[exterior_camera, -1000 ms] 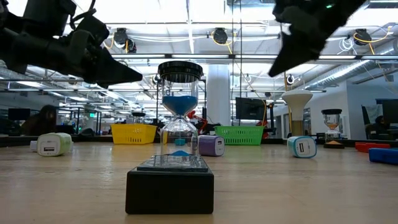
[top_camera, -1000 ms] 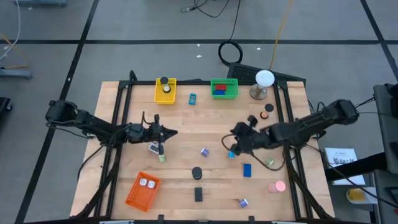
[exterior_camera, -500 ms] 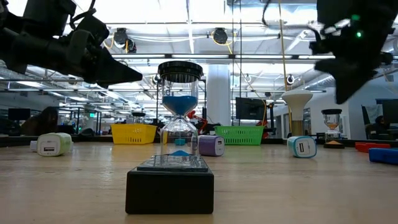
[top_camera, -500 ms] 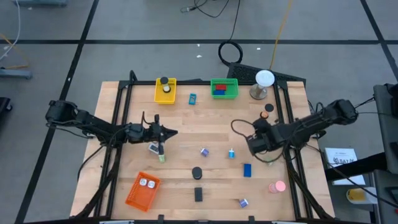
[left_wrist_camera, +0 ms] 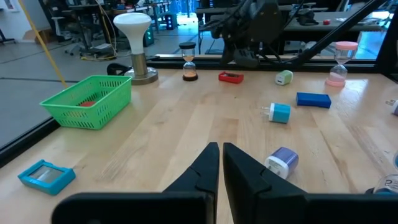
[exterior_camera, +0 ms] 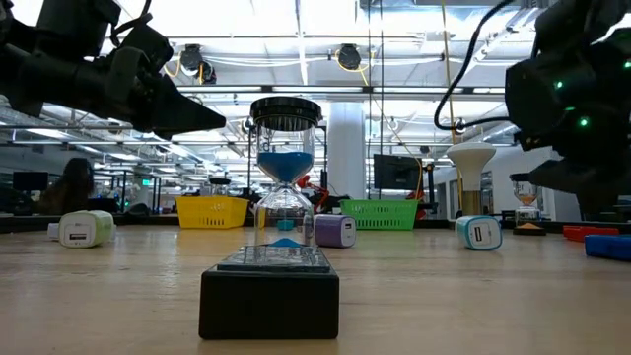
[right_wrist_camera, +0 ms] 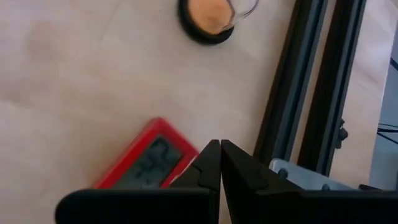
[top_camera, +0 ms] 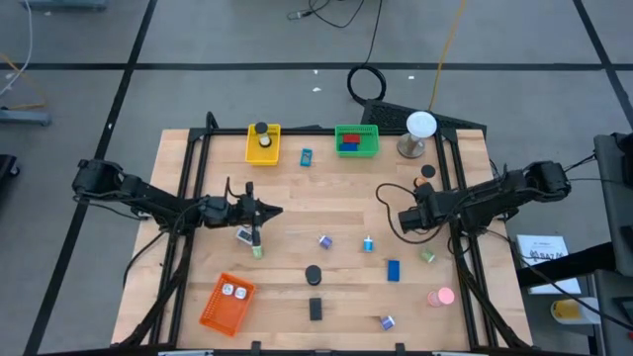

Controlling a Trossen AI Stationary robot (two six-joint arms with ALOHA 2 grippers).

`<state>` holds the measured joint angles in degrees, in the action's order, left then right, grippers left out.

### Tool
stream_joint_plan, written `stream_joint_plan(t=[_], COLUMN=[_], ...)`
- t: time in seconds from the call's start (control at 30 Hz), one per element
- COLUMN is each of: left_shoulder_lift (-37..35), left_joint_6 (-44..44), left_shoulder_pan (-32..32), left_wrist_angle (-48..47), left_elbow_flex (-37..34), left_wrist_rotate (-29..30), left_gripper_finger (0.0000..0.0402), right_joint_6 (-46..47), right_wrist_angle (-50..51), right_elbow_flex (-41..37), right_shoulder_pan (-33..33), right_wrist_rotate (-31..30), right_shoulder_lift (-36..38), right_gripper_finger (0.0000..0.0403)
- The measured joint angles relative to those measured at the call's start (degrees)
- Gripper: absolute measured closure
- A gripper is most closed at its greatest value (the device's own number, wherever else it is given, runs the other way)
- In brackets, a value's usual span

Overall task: Pick & Place Office items
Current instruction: Put the red digital clock into the green bin

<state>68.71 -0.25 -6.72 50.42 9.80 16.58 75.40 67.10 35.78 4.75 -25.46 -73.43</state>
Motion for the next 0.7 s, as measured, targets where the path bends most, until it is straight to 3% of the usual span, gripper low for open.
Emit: stream_joint_plan(t=[0.3,0.57,0.7], left_shoulder_lift=[0.0,0.0,0.0], left_joint_6=[0.0,0.0,0.0], left_shoulder_pan=[0.0,0.0,0.0], left_wrist_angle=[0.0,0.0,-0.1], left_elbow_flex=[0.0,0.0,0.0], left_wrist_rotate=[0.0,0.0,0.0], left_gripper_finger=[0.0376,0.0376,0.0376], right_joint_6=[-5.3,-11.8,-14.0], right_wrist_angle=[-2.3,-8.4,-11.9], right_elbow_flex=[-1.8,-1.8,-1.8], right_shoulder_pan=[-6.6,-8.6,-8.5], right_wrist_rotate=[2.6,11.5,11.6], right_shoulder_lift=[0.0,-3.0,-4.5], right_gripper_finger=[0.0402,0.0402,0.0403])
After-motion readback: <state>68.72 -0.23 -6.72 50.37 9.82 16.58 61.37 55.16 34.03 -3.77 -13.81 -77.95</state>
